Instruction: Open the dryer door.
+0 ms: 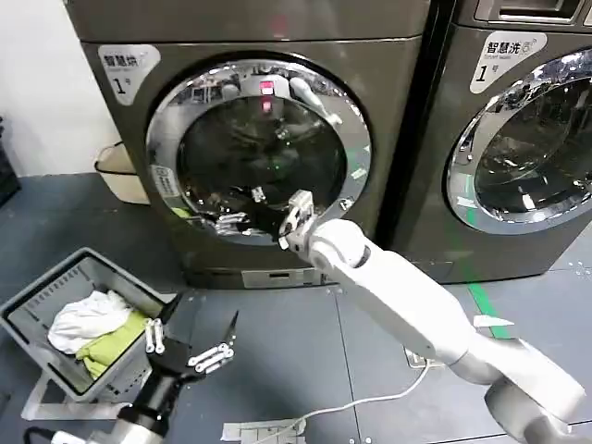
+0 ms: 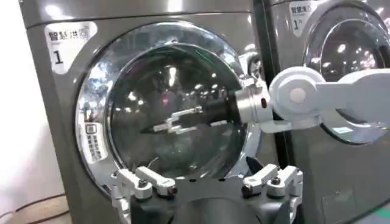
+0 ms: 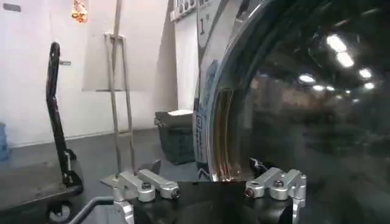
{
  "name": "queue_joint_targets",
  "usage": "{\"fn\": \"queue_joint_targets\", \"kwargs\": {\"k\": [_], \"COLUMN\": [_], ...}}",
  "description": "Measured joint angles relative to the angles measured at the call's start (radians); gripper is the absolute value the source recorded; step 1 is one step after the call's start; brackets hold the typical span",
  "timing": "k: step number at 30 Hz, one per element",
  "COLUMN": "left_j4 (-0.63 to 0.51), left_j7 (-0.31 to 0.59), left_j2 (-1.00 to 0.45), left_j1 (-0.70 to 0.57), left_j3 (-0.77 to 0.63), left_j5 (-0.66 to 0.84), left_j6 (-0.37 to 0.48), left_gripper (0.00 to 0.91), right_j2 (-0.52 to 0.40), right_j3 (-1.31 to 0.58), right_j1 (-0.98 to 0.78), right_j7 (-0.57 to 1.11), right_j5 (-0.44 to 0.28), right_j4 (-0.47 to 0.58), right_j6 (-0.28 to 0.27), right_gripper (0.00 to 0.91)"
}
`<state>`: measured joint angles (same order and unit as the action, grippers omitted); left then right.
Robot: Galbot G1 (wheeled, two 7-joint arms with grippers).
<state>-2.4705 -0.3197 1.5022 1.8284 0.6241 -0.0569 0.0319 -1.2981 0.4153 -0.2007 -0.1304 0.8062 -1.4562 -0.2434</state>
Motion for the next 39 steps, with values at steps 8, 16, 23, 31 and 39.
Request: {"fn": "queue_joint_targets", "kwargs": {"k": [8,16,23,31,39], "left_j4": [0.004,0.008,0.009,0.009,0.010], "left_j7": [0.000,0.000,0.000,0.000,0.001], "left_j2": [0.000,0.001,0.001,-0.001,-0.003], "left_j1": [-0.003,-0.006,-0.004,-0.003,-0.004], "left_j3": [0.000,-0.001,-0.005,-0.007,-0.006], "left_j5": [0.001,0.001,0.000,0.000,0.001], "left_j6": [0.000,0.000,-0.001,-0.002,-0.002], "left_gripper": [0.907,0.907,0.907,0.907,0.907], "right_j2": [-0.046,-0.092,-0.128,-0.173,-0.216], "right_j3": [0.003,0.006,0.012,0.015,0.017], "right_j1": [0.015,0.033,0.042,0.055,0.073], "right_j7": [0.008,0.017,0.026,0.025,0.015], "right_j5": [-0.018,-0.030,-0.048,-0.063,-0.078], "right_j4": [0.046,0.097,0.138,0.193,0.245], "right_j6": [-0.004,-0.007,-0.007,-0.006,0.000], "right_gripper": [0.907,0.907,0.907,0.907,0.907]}}
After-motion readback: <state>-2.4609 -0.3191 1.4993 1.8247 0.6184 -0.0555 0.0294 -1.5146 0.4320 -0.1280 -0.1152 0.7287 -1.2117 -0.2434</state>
